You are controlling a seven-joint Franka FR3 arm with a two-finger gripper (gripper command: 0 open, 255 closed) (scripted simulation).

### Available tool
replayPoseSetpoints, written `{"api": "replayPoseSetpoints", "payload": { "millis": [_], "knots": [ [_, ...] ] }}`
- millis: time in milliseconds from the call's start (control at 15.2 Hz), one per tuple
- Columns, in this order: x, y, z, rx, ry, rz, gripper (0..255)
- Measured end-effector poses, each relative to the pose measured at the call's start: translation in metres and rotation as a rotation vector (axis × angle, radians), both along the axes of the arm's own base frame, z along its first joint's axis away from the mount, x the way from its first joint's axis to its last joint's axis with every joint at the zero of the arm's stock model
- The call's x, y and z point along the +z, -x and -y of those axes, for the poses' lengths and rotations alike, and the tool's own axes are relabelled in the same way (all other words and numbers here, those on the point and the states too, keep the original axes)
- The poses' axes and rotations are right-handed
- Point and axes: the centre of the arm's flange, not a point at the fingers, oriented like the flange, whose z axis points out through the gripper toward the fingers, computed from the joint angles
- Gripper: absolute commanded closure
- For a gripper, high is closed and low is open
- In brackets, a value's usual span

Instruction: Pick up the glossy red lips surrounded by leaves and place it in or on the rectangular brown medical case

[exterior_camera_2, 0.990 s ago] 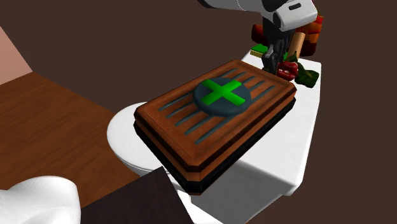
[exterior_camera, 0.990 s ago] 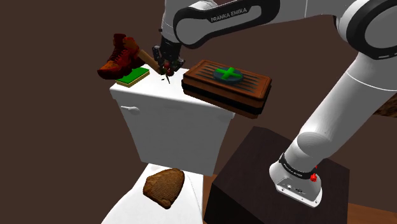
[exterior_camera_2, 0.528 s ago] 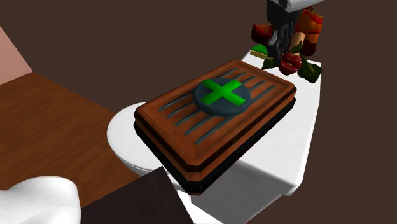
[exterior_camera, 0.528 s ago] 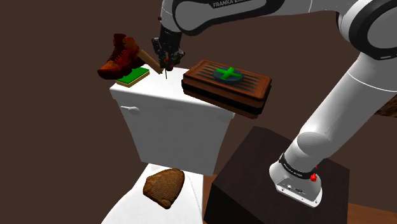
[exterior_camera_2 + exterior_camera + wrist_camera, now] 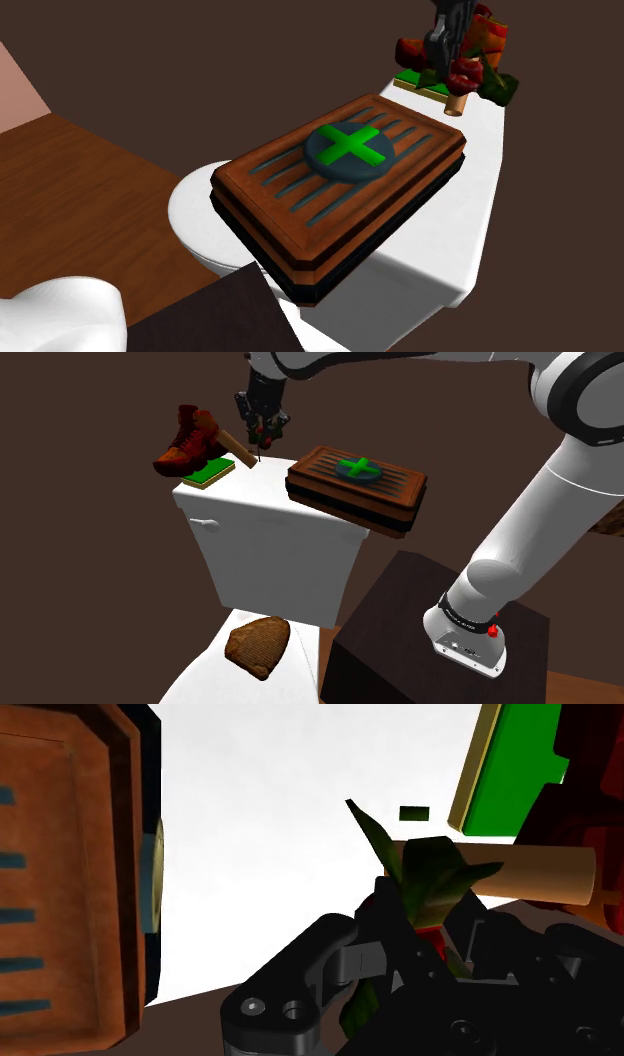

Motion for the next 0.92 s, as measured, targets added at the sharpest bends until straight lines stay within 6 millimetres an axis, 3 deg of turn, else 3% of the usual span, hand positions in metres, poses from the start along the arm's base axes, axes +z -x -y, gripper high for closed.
{"api": "replayPoseSetpoints", "payload": {
  "millis": [924],
  "knots": [
    [0.073, 0.000, 0.000, 0.000, 0.000, 0.000, 255]
  ]
}}
